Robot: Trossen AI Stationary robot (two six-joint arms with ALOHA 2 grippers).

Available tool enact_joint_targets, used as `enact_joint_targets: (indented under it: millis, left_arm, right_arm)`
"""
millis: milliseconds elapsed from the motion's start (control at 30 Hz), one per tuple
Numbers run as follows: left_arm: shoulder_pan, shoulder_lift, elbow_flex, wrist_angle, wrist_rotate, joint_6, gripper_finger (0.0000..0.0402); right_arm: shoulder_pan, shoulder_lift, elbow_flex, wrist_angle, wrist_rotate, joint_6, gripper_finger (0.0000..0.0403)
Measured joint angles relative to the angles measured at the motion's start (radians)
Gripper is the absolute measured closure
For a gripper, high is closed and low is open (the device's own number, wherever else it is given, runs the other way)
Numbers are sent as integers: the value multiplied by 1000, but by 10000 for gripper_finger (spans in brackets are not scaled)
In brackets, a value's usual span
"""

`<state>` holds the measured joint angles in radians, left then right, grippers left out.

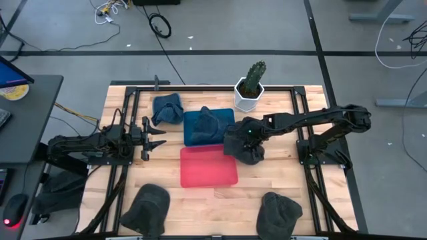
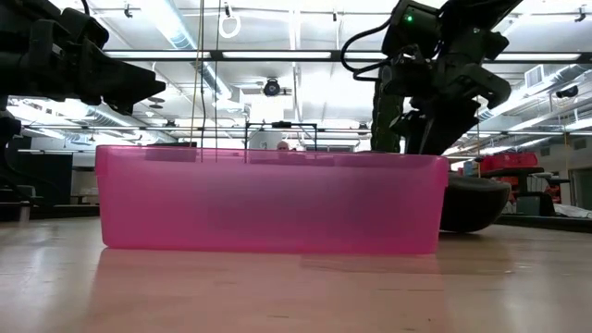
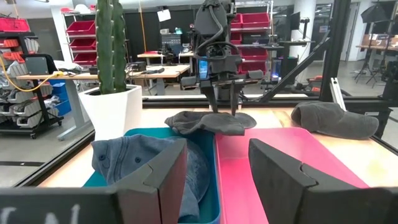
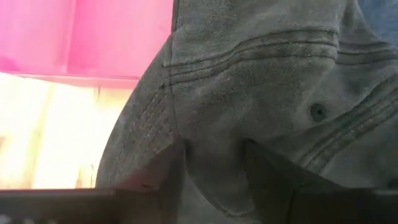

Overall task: Pick & Place hat
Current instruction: Put the top black cap into the pink bin

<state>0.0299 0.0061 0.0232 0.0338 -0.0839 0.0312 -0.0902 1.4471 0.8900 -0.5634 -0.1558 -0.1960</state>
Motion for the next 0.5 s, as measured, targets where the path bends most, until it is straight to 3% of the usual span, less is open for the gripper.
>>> enact_joint_targets:
  millis: [233, 500]
  left_arm:
    - [0, 0, 0, 0, 0, 0, 223]
    - [0, 0, 0, 0, 0, 0, 223]
  right_arm:
    - [0, 0, 0, -45, 5, -14, 382]
    - [1, -22, -1, -105, 63, -26, 395]
